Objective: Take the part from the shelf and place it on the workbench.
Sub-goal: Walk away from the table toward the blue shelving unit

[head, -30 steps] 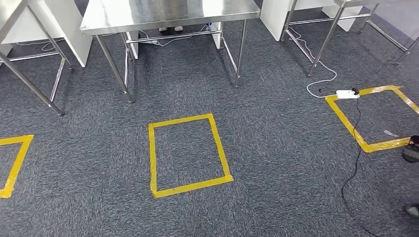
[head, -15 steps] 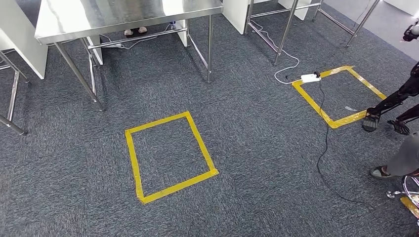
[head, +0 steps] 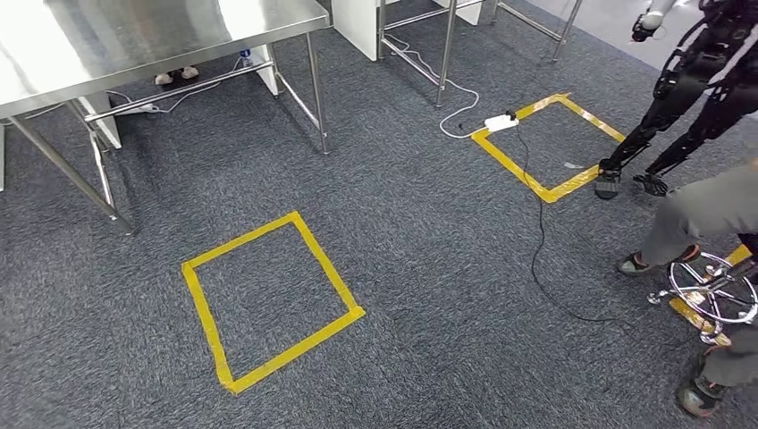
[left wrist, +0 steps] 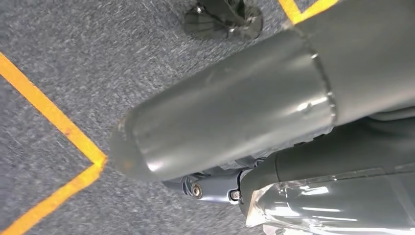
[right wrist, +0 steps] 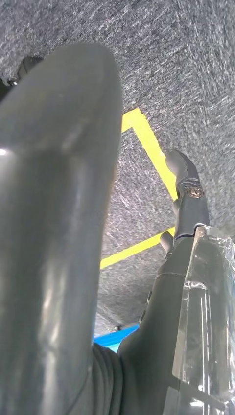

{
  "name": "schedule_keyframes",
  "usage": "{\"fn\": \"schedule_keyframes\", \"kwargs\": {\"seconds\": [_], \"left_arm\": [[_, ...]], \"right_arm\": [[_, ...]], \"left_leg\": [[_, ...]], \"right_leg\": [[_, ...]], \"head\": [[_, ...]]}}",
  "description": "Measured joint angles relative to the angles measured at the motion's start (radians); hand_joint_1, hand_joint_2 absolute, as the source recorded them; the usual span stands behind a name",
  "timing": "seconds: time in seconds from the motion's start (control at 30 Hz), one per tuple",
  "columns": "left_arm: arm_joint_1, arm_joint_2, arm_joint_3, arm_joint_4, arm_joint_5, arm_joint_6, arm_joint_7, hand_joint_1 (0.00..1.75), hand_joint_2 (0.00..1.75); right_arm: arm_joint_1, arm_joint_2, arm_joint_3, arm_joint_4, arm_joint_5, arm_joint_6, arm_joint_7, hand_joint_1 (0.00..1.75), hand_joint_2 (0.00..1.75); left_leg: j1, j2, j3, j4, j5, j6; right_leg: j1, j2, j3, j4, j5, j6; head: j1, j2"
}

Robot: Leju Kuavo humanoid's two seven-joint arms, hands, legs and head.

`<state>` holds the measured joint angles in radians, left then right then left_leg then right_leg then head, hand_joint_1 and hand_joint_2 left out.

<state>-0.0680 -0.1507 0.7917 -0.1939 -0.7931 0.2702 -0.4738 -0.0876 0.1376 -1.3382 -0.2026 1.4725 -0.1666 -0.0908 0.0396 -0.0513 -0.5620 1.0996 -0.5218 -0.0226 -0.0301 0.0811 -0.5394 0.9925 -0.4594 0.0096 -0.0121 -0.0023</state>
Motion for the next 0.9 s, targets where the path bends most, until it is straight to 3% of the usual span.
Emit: {"fn": "schedule_keyframes", "kwargs": {"seconds": [0.07, 0.13, 0.17, 0.23, 0.3, 0.37, 0.4, 0.43, 0.47, 0.53, 0.57, 0.63, 0.67, 0.73, 0.8, 0.83, 0.87, 0.9], "left_arm": [[0.0, 0.0, 0.002, 0.0, 0.0, 0.0, 0.0, 0.0, 0.0], [0.0, -0.001, 0.005, 0.0, 0.001, 0.0, 0.0, 0.0, 0.0], [0.0, -0.001, 0.007, 0.0, 0.001, 0.001, 0.0, 0.0, 0.0], [-0.001, -0.002, 0.008, 0.0, 0.003, 0.001, 0.0, 0.0, 0.0], [0.001, -0.002, 0.009, 0.0, 0.003, 0.002, 0.0, 0.0, 0.0], [0.002, -0.002, 0.009, 0.0, 0.004, 0.003, 0.0, 0.0, 0.0], [0.001, -0.002, 0.009, 0.0, 0.004, 0.003, 0.0, 0.0, 0.0], [0.001, -0.002, 0.01, 0.0, 0.005, 0.004, 0.0, 0.0, 0.0], [0.0, -0.003, 0.01, 0.0, 0.006, 0.004, 0.0, 0.0, 0.0], [-0.001, -0.004, 0.011, 0.0, 0.006, 0.005, 0.0, 0.0, 0.0], [-0.002, -0.005, 0.012, 0.0, 0.007, 0.006, 0.0, 0.0, 0.0], [-0.005, -0.008, 0.015, 0.0, 0.008, 0.007, -0.001, 0.0, 0.0], [-0.006, -0.008, 0.016, 0.0, 0.008, 0.008, -0.001, 0.0, 0.0], [-0.007, -0.009, 0.018, 0.0, 0.009, 0.01, 0.0, 0.0, 0.0], [-0.004, -0.009, 0.021, 0.0, 0.009, 0.012, 0.001, 0.0, 0.0], [-0.001, -0.009, 0.023, 0.0, 0.009, 0.013, 0.002, 0.0, 0.0], [0.0, -0.009, 0.023, 0.0, 0.009, 0.013, 0.003, 0.0, 0.0], [0.001, -0.009, 0.024, 0.0, 0.01, 0.013, 0.003, 0.0, 0.0]], "right_arm": [[-0.003, 0.0, 0.0, 0.0, 0.0, 0.001, 0.0, 0.0, 0.0], [-0.003, -0.001, 0.0, 0.0, 0.001, 0.002, 0.0, 0.0, 0.0], [-0.001, -0.001, 0.0, 0.0, 0.001, 0.003, 0.0, 0.0, 0.0], [0.001, -0.002, 0.0, 0.0, 0.001, 0.004, 0.0, 0.0, 0.0], [-0.001, -0.002, 0.0, 0.0, 0.002, 0.005, -0.001, 0.0, 0.0], [-0.001, -0.002, 0.0, 0.0, 0.002, 0.006, -0.001, 0.0, 0.0], [0.0, -0.003, 0.0, 0.0, 0.002, 0.006, -0.001, 0.0, 0.0], [0.002, -0.004, 0.0, 0.0, 0.002, 0.006, -0.001, 0.0, 0.0], [0.002, -0.005, 0.0, 0.0, 0.002, 0.006, -0.001, 0.0, 0.0], [-0.001, -0.006, 0.0, 0.0, 0.004, 0.006, -0.001, 0.0, 0.0], [-0.003, -0.007, 0.0, 0.0, 0.005, 0.006, -0.001, 0.0, 0.0], [-0.003, -0.008, 0.0, 0.0, 0.008, 0.007, -0.001, 0.0, 0.0], [-0.001, -0.008, 0.0, 0.0, 0.009, 0.007, -0.001, 0.0, 0.0], [0.001, -0.008, 0.0, 0.0, 0.01, 0.007, -0.001, 0.0, 0.0], [0.0, -0.008, 0.0, 0.0, 0.012, 0.007, -0.001, 0.0, 0.0], [-0.001, -0.008, 0.0, 0.0, 0.012, 0.007, -0.001, 0.0, 0.0], [0.0, -0.007, 0.0, 0.0, 0.012, 0.007, -0.001, 0.0, 0.0], [0.001, -0.007, 0.0, 0.0, 0.012, 0.008, -0.001, 0.0, 0.0]], "left_leg": [[0.005, -0.04, 0.027, -0.066, 0.016, 0.003], [-0.004, -0.029, 0.024, -0.072, 0.015, 0.021], [-0.008, -0.015, 0.024, -0.076, 0.02, 0.032], [-0.011, 0.015, 0.024, -0.086, 0.03, 0.053], [-0.018, 0.048, 0.022, -0.088, 0.033, 0.063], [-0.026, 0.081, 0.019, -0.088, 0.033, 0.066], [-0.029, 0.095, 0.018, -0.088, 0.033, 0.066], [-0.031, 0.107, 0.018, -0.088, 0.033, 0.066], [-0.032, 0.119, 0.02, -0.088, 0.033, 0.066], [-0.036, 0.138, 0.024, -0.087, 0.031, 0.062], [-0.038, 0.147, 0.028, -0.087, 0.03, 0.058], [-0.038, 0.166, 0.034, -0.09, 0.027, 0.046], [-0.036, 0.163, 0.035, -0.087, 0.024, 0.04], [-0.031, 0.123, 0.017, -0.04, -0.014, 0.03], [-0.026, 0.069, -0.033, 0.081, -0.09, 0.022], [-0.024, 0.057, -0.062, 0.146, -0.121, 0.018], [-0.022, 0.052, -0.08, 0.187, -0.133, 0.015], [-0.018, 0.05, -0.083, 0.193, -0.123, 0.011]], "right_leg": [[0.003, 0.022, -0.016, 0.012, 0.0, 0.018], [0.003, 0.046, -0.033, 0.011, 0.007, 0.039], [0.002, 0.041, -0.042, 0.014, 0.008, 0.046], [0.004, -0.003, -0.074, 0.067, -0.019, 0.046], [0.007, -0.054, -0.136, 0.197, -0.076, 0.035], [0.008, -0.067, -0.177, 0.294, -0.109, 0.035], [0.008, -0.07, -0.169, 0.29, -0.104, 0.039], [0.009, -0.076, -0.138, 0.243, -0.086, 0.043], [0.011, -0.093, -0.092, 0.169, -0.064, 0.044], [0.02, -0.13, -0.018, 0.042, -0.032, 0.037], [0.025, -0.141, -0.004, 0.013, -0.025, 0.029], [0.033, -0.128, -0.006, 0.004, -0.018, 0.015], [0.027, -0.118, -0.004, 0.0, -0.014, 0.009], [0.014, -0.099, 0.0, -0.009, -0.001, -0.007], [0.009, -0.08, -0.003, -0.011, 0.007, -0.019], [0.009, -0.069, -0.007, -0.01, 0.009, -0.021], [0.009, -0.058, -0.008, -0.01, 0.011, -0.022], [0.009, -0.044, -0.009, -0.009, 0.012, -0.021]], "head": [[0.0, 0.0], [0.001, 0.0], [0.001, 0.0], [0.004, 0.0], [0.008, 0.0], [0.007, 0.0], [0.008, 0.0], [0.008, 0.0], [0.008, 0.0], [0.007, 0.0], [0.006, 0.0], [0.005, 0.0], [0.004, 0.0], [0.002, 0.0], [-0.001, 0.0], [-0.001, 0.0], [-0.001, 0.0], [-0.001, 0.0]]}}
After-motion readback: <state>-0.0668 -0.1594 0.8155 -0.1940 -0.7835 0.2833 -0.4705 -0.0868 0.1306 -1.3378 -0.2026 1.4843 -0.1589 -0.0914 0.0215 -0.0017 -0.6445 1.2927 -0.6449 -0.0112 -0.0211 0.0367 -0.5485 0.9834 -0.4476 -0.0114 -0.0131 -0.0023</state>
